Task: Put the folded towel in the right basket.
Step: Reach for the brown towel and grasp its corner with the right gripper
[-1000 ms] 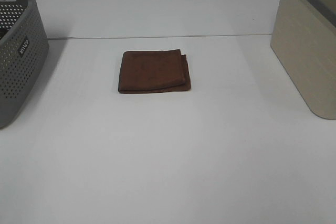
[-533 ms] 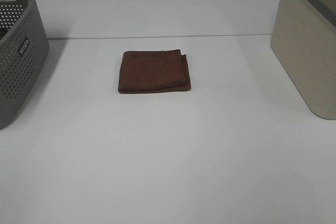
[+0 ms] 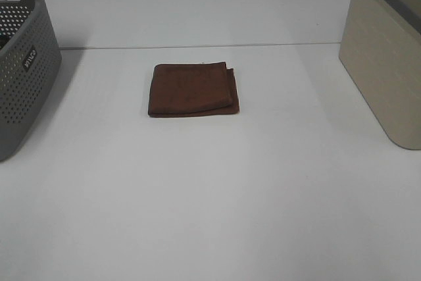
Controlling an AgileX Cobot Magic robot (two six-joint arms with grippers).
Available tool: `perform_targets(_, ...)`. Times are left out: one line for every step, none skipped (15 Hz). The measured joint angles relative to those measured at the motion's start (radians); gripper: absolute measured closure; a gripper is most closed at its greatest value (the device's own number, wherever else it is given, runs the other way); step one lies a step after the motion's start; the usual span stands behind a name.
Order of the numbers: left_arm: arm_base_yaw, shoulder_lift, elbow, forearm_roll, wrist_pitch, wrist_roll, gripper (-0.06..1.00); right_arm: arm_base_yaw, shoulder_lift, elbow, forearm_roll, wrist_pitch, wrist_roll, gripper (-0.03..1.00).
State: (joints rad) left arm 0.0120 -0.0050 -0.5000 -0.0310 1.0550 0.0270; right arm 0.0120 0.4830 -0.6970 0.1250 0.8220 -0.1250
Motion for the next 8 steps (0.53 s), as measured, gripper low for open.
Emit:
perform_targets(0.000,0.000,0.000,0.000,0.000,0.000,-0.03,0.000,0.106,-0.059,0.012,-0.006,-0.008,0.21)
perform_targets(0.000,0.000,0.000,0.000,0.000,0.000,-0.03,0.000,0.203,-0.117,0.031,-0.015,-0.020,0.21)
perform_targets(0.000,0.000,0.000,0.000,0.000,0.000,-0.03,0.000,0.310,-0.185,0.056,-0.015,-0.041,0.21)
perform_targets(0.000,0.000,0.000,0.000,0.000,0.000,-0.03,0.000,0.408,-0.251,0.081,-0.014,-0.063,0.21)
perform_targets(0.000,0.000,0.000,0.000,0.000,0.000,-0.03,0.000,0.462,-0.281,0.093,-0.013,-0.071,0.21)
perform_targets(0.000,0.000,0.000,0.000,0.000,0.000,-0.03,0.000,0.572,-0.362,0.124,-0.003,-0.097,0.21)
perform_targets(0.000,0.000,0.000,0.000,0.000,0.000,-0.03,0.000,0.670,-0.449,0.159,0.020,-0.123,0.21)
perform_targets(0.000,0.000,0.000,0.000,0.000,0.000,-0.03,0.000,0.762,-0.530,0.193,0.045,-0.149,0.21)
